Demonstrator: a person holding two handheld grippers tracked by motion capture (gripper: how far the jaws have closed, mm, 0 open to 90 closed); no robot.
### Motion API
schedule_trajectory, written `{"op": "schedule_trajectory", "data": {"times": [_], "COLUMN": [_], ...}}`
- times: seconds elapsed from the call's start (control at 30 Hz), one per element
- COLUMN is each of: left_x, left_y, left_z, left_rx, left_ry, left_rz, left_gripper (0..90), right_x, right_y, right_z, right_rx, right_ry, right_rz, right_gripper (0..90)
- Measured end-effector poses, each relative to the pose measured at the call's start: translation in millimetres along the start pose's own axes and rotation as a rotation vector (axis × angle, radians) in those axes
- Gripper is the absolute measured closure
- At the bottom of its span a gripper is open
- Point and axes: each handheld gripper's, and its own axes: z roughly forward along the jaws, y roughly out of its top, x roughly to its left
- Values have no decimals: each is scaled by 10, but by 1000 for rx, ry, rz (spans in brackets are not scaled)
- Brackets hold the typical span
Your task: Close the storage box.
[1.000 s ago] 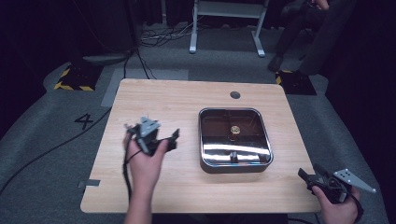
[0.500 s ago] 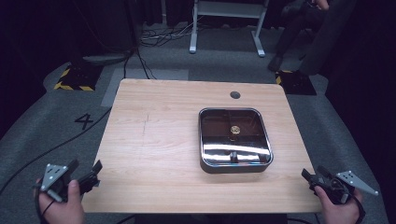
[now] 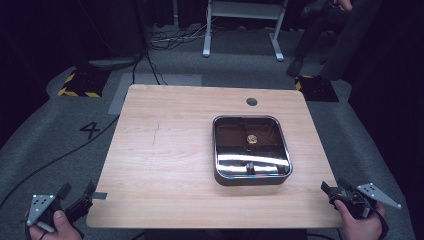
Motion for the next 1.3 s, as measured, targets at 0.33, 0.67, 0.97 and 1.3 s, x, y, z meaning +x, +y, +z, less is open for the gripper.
{"op": "schedule_trajectory", "data": {"times": [0.33, 0.67, 0.97, 1.3], "left_x": [6, 6, -13, -39], "left_y": [-42, -56, -66, -93], "left_z": [38, 78, 124, 198], "left_rx": [-7, 3, 7, 30], "left_ry": [13, 9, 11, 2], "left_rz": [2, -4, 0, 8], "left_gripper": [166, 166, 166, 166], "right_x": [-30, -38, -53, -59], "right_y": [-11, -22, -38, -58], "right_z": [-8, -35, -52, -42], "right_rx": [-1, 0, 2, 8], "right_ry": [-2, -9, -10, -12], "right_rz": [6, 14, 19, 20], "right_gripper": [264, 265, 267, 267]}}
